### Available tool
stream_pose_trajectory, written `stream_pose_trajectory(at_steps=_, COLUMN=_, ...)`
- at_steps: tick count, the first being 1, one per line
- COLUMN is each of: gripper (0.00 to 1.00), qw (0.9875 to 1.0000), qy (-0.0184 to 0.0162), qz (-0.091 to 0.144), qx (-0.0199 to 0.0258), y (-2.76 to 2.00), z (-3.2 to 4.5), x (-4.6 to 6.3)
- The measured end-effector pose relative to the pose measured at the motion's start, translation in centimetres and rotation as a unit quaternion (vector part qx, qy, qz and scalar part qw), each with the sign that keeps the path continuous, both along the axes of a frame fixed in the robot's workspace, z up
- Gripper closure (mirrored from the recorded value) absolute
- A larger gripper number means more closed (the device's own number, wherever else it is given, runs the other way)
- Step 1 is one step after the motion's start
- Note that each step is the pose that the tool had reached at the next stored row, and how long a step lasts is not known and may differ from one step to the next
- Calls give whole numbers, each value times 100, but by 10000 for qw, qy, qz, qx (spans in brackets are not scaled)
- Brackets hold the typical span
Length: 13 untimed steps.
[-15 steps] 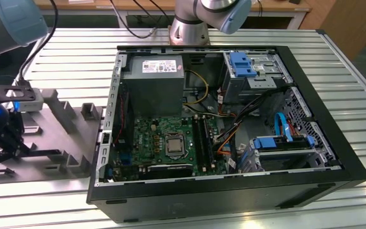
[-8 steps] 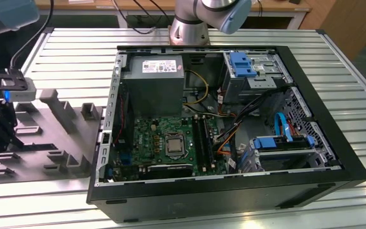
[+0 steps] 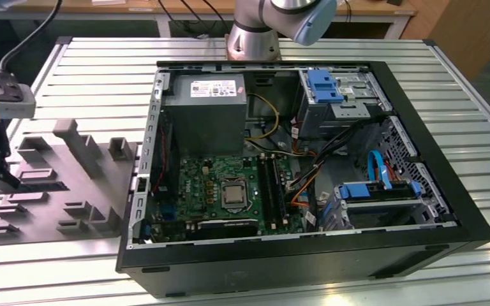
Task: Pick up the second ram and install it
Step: 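Pick up the second ram and move it above second insertion slot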
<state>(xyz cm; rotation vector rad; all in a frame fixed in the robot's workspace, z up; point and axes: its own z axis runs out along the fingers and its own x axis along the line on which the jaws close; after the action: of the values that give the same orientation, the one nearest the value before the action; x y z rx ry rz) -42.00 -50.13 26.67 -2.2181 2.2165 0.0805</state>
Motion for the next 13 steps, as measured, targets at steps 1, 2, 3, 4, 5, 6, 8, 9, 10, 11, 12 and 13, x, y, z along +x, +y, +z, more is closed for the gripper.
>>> stream_pose_trajectory(at_steps=1, gripper=88, qw=10000, qy=0, qz=0, qx=0, y=1, z=40, x=0)
stream_pose_trajectory(at_steps=2, gripper=88, qw=10000, qy=0, qz=0, qx=0, y=2, z=82, x=0)
stream_pose_trajectory(at_steps=3, gripper=88, qw=10000, qy=0, qz=0, qx=0, y=3, z=127, x=0)
stream_pose_trajectory(at_steps=4, gripper=88, qw=10000, qy=0, qz=0, qx=0, y=4, z=175, x=0)
stream_pose_trajectory(at_steps=5, gripper=88, qw=10000, qy=0, qz=0, qx=0, y=5, z=220, x=0)
stream_pose_trajectory(at_steps=6, gripper=88, qw=10000, qy=0, qz=0, qx=0, y=5, z=265, x=0)
stream_pose_trajectory(at_steps=8, gripper=88, qw=10000, qy=0, qz=0, qx=0, y=7, z=351, x=0)
stream_pose_trajectory(at_steps=9, gripper=88, qw=10000, qy=1, qz=0, qx=0, y=8, z=391, x=0)
stream_pose_trajectory(at_steps=10, gripper=88, qw=10000, qy=0, qz=0, qx=0, y=10, z=427, x=0)
stream_pose_trajectory(at_steps=11, gripper=88, qw=10000, qy=0, qz=0, qx=0, y=11, z=464, x=0)
stream_pose_trajectory(at_steps=12, gripper=88, qw=10000, qy=0, qz=0, qx=0, y=11, z=508, x=0)
stream_pose_trajectory(at_steps=13, gripper=88, qw=10000, qy=0, qz=0, qx=0, y=12, z=551, x=0)
